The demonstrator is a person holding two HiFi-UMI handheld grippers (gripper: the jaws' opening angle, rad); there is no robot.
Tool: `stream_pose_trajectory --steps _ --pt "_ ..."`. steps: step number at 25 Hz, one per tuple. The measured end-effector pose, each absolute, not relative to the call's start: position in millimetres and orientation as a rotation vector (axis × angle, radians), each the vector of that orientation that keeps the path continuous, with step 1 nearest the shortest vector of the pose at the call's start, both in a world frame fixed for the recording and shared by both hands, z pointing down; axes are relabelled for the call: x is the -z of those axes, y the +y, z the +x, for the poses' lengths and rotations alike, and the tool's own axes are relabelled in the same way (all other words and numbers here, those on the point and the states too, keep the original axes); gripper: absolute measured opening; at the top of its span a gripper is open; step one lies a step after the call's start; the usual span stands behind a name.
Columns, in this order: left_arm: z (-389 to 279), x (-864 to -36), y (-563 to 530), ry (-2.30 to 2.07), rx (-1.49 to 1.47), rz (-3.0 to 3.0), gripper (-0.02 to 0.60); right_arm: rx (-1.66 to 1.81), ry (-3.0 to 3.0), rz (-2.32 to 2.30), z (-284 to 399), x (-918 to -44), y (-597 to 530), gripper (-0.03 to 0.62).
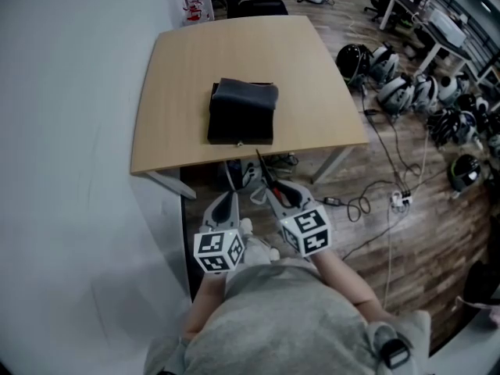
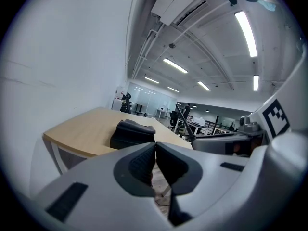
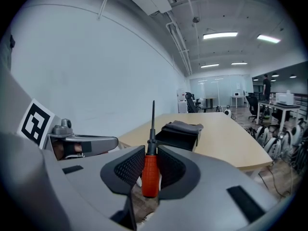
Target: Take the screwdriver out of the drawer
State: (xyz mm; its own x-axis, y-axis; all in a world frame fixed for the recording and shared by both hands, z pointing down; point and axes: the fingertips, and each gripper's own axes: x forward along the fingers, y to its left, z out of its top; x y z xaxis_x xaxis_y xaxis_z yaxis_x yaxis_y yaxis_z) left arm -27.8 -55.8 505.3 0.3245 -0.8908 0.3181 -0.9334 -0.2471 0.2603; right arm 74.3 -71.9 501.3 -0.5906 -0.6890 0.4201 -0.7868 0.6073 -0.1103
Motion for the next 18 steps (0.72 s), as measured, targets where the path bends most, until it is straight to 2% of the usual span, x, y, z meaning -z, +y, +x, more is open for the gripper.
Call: stream_pose_trajectory --steps 18 --pt "-31.0 -496.2 -58.7 -1.627 -0.118 2.219 0.002 -0.385 -2.53 1.208 66.4 -490.7 -74.3 0.081"
